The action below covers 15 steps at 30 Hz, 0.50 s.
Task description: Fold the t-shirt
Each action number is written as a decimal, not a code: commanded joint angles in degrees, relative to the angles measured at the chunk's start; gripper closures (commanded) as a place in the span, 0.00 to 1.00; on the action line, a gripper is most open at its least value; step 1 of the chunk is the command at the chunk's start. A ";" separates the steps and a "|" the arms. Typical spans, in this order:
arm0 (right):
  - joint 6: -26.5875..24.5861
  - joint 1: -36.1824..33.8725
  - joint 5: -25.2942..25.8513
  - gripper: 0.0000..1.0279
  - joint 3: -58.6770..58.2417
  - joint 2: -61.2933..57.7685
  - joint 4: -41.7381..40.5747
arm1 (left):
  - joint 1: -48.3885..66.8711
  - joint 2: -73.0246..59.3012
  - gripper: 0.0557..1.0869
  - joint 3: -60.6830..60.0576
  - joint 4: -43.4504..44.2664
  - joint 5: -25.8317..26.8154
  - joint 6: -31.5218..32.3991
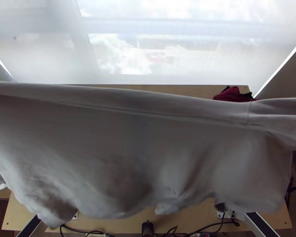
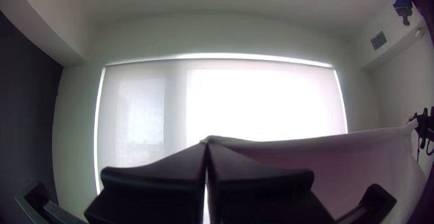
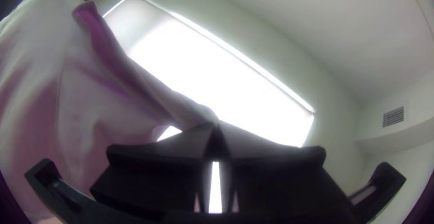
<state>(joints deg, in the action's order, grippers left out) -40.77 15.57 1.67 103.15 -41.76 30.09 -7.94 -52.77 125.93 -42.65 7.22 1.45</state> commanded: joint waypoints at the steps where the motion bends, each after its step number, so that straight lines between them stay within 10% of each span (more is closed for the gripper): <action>1: 3.95 1.48 0.00 0.97 -15.26 4.14 -0.12 | -3.92 0.92 0.97 -12.29 0.03 5.17 4.61; 15: 9.13 0.25 -0.53 0.97 -58.94 -8.60 -30.61 | 7.51 -1.63 0.97 -72.14 29.65 -0.90 4.44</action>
<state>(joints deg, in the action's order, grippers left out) -33.61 16.97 1.85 60.42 -41.01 13.89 -5.15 -52.21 77.36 -28.38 10.04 7.77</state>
